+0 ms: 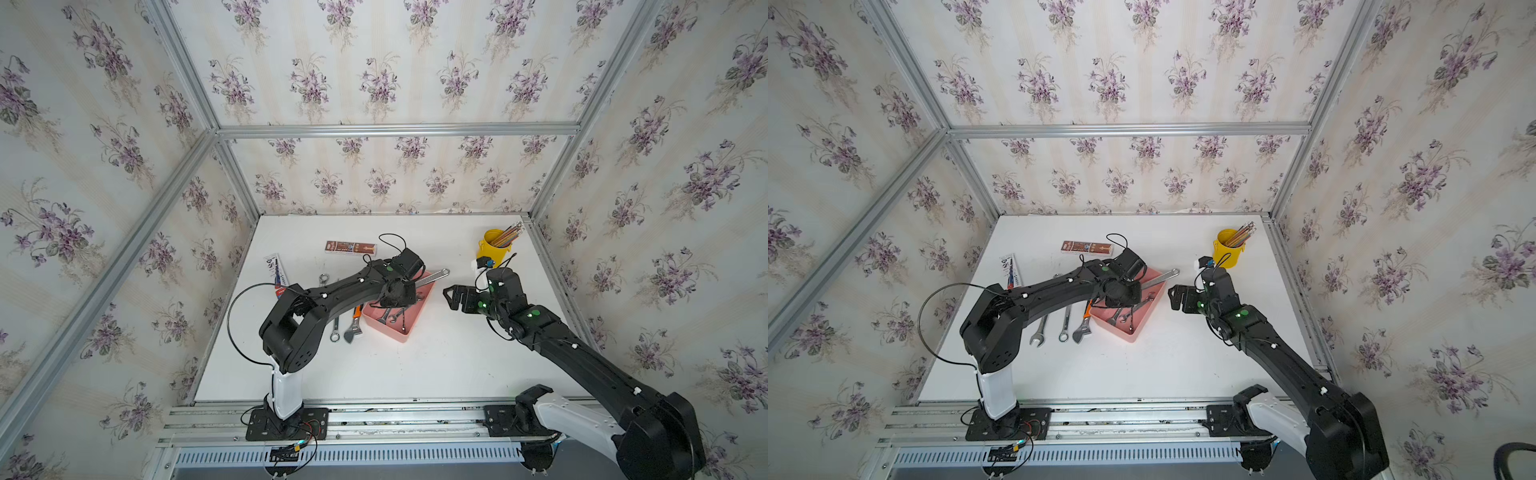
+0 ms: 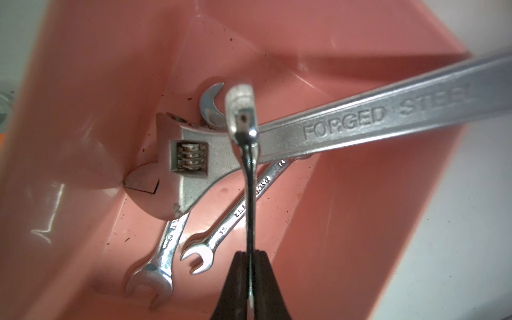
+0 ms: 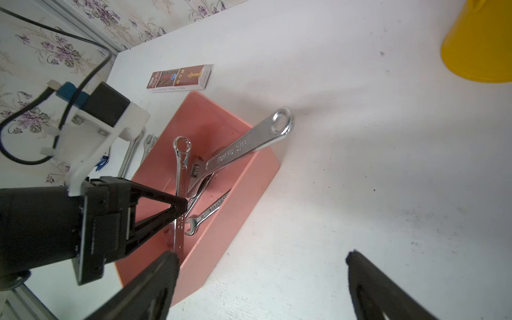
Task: Take out the wrench from the storage box
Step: Pick up the wrench from the storage box, then place the wrench at the center of the board.
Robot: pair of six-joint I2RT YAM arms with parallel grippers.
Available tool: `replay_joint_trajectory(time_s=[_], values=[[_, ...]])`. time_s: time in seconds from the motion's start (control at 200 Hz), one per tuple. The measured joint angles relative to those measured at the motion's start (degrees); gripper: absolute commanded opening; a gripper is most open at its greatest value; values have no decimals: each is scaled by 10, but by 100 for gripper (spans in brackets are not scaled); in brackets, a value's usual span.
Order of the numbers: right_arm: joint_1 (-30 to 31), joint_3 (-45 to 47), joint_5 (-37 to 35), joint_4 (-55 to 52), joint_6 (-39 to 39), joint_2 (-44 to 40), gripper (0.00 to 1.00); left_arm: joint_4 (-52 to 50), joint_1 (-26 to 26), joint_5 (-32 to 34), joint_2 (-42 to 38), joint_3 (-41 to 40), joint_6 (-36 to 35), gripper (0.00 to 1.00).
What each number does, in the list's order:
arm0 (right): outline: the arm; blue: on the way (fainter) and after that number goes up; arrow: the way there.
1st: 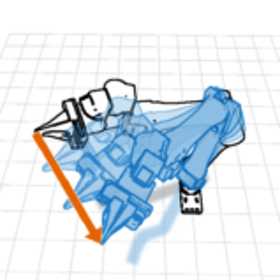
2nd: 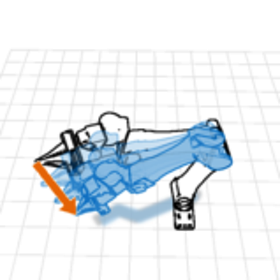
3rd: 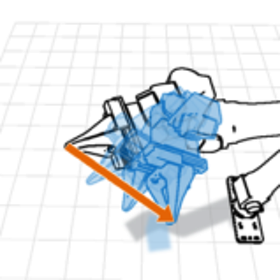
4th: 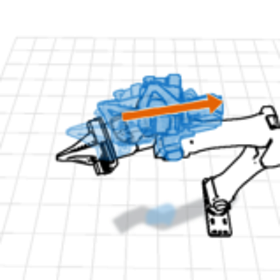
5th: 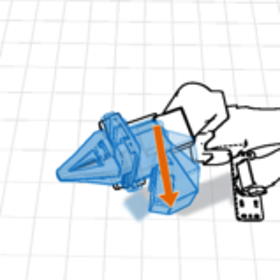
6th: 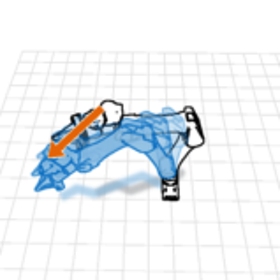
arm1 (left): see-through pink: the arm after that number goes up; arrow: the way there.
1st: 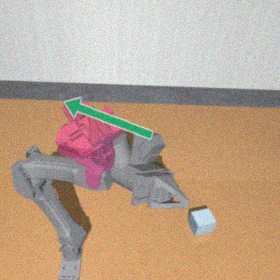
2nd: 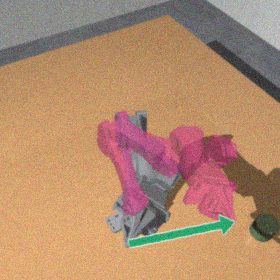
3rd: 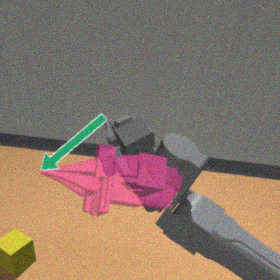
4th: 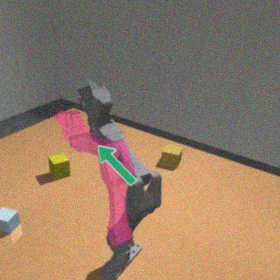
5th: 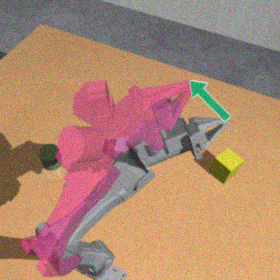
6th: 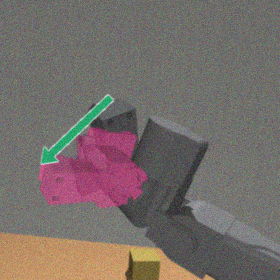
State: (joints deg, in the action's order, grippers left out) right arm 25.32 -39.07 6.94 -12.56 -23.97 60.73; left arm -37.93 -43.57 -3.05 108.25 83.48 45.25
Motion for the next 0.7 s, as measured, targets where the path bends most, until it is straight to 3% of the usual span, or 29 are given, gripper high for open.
replay_joint_trajectory(time_s=[0.365,0.699], values=[[0,-5,3,7,2,13,98,-91,41,3,-82,53,-93,0],[2,-7,33,39,2,25,98,-168,186,-21,-166,11,-258,0]])
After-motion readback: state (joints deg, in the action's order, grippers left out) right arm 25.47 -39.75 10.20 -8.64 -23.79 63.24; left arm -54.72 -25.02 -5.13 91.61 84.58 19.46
